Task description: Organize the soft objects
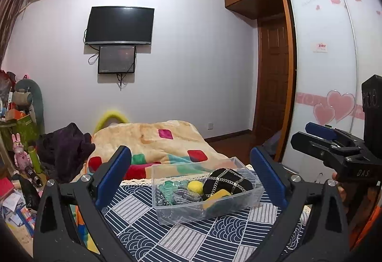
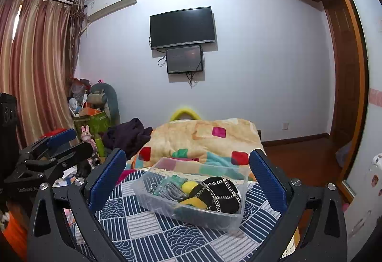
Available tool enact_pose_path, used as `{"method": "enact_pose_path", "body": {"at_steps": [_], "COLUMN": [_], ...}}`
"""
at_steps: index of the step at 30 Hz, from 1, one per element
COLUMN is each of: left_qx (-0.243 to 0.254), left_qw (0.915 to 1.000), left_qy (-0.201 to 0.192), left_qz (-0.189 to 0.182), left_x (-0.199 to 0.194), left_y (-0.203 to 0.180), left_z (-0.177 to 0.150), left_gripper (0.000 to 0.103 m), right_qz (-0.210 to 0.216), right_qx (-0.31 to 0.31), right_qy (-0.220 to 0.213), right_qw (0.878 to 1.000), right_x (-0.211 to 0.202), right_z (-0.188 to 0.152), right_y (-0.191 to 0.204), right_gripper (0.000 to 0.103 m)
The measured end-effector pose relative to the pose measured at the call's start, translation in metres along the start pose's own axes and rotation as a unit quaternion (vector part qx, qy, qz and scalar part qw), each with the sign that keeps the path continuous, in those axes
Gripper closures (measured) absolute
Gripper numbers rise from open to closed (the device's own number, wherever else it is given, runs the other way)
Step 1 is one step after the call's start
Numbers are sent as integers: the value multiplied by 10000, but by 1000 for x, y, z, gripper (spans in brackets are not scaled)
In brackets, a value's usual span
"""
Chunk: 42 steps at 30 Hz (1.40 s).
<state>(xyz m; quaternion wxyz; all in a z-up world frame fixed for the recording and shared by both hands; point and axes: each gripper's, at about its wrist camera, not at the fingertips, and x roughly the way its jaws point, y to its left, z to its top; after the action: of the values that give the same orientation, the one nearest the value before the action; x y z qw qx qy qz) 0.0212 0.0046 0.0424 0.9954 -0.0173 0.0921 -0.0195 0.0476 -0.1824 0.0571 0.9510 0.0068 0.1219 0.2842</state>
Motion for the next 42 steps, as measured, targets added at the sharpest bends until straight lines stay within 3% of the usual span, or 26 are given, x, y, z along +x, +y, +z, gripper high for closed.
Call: {"method": "enact_pose_path", "body": {"at_steps": [42], "left_qx": [-56], "left_qw": [9999], "left_qy": [69], "left_qz": [-105], "left_x": [-2], "left_y": [0], "left_z": [-1], "left_gripper": [2], "right_qz": [29], "right_qx": [24], "right_qy": [-13], "right_qw": [10000], "right_x": [-7], "right_z": [3], "right_y": [6], "right_gripper": [0]}}
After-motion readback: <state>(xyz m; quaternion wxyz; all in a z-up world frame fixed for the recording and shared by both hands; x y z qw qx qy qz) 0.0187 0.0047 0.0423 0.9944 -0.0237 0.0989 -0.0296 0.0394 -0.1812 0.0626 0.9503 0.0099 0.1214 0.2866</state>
